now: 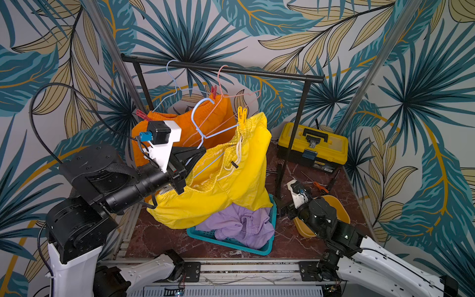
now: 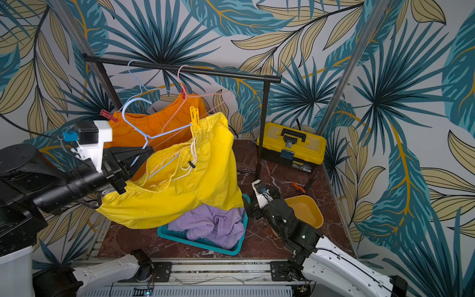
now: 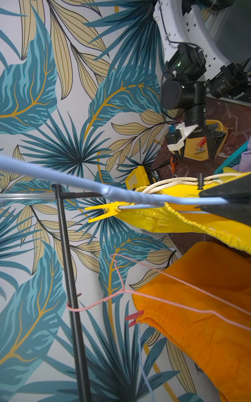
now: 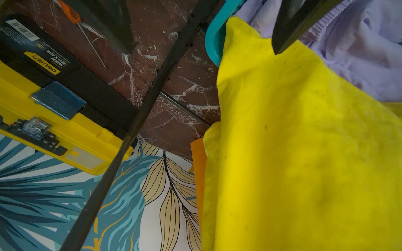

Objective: Remove the clothespins securing shorts to the hanger
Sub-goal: Place the hanger in the basket.

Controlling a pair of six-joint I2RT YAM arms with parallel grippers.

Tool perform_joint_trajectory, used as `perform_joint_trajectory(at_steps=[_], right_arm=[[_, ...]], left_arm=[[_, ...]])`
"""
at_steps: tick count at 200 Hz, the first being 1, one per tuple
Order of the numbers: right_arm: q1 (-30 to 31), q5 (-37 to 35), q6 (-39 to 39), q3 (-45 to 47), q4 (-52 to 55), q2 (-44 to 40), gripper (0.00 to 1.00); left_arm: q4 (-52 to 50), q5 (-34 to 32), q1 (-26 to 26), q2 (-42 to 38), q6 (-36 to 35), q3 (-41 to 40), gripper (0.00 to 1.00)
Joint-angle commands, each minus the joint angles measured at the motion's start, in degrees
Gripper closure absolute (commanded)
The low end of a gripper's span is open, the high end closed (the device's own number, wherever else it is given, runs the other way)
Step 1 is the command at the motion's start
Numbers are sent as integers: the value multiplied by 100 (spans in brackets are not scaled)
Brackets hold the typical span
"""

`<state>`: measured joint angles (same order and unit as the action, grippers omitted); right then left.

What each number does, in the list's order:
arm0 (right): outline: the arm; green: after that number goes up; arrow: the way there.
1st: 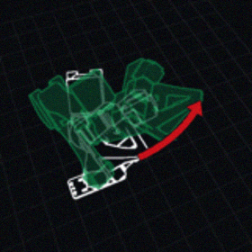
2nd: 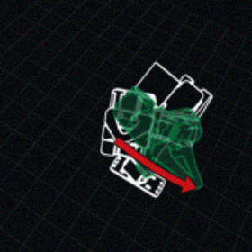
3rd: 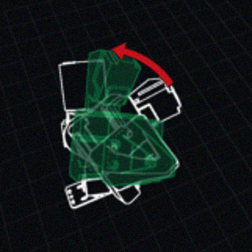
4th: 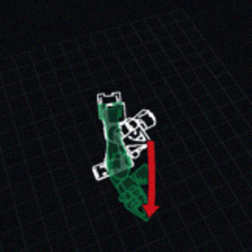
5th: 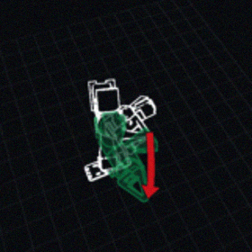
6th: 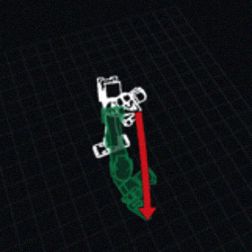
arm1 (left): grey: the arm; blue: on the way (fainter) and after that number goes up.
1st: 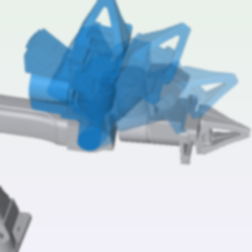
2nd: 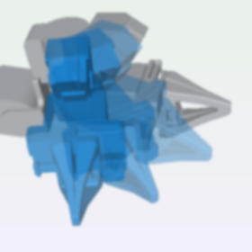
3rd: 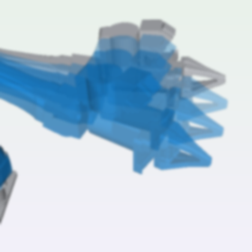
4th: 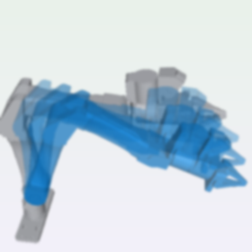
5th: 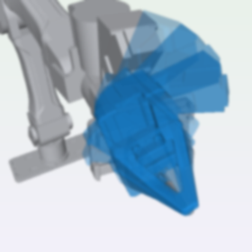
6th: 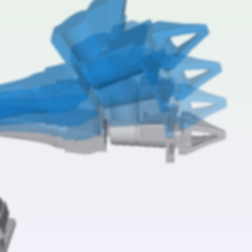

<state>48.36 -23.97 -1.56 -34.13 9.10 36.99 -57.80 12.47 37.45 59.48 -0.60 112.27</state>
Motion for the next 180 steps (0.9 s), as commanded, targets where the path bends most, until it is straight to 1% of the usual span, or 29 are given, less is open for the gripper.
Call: perform_joint_trajectory(at_steps=[1, 35, 51, 73, 88, 114, 136, 146, 150, 180], right_arm=[[-4, 59, 141, -157, -17, -179, 1], [-2, 430, 215, -413, 242, -158, 0], [-3, 956, 251, -453, 247, -226, 0], [-2, 1933, 257, -432, 164, -391, 1], [-2, 2316, 290, -450, 125, -392, 0], [-7, 2602, 298, -493, 141, -162, 1], [-168, 3358, 290, -478, -74, 191, 1], [-191, 3668, 353, -514, -221, 422, 4], [-378, 3753, 375, -536, -282, 516, 6], [-734, 4409, 565, -587, -769, 881, 11]], left_arm=[[67, 452, 13, -259, 96, -657, 100], [85, 1114, 15, -516, 140, -1917, 100], [91, 1220, 13, -655, 107, -2506, 100], [195, 1196, 16, -874, -77, -3339, 100], [249, 1162, 12, -975, -234, -3759, 100], [273, 1351, 9, -1101, -597, -4155, 100], [375, 1549, 17, -1244, -951, -4446, 100], [448, 1554, 12, -1289, -1050, -4543, 100], [454, 1564, 11, -1277, -1097, -4562, 100], [452, 1522, 3, -1167, -1329, -4494, 100]])
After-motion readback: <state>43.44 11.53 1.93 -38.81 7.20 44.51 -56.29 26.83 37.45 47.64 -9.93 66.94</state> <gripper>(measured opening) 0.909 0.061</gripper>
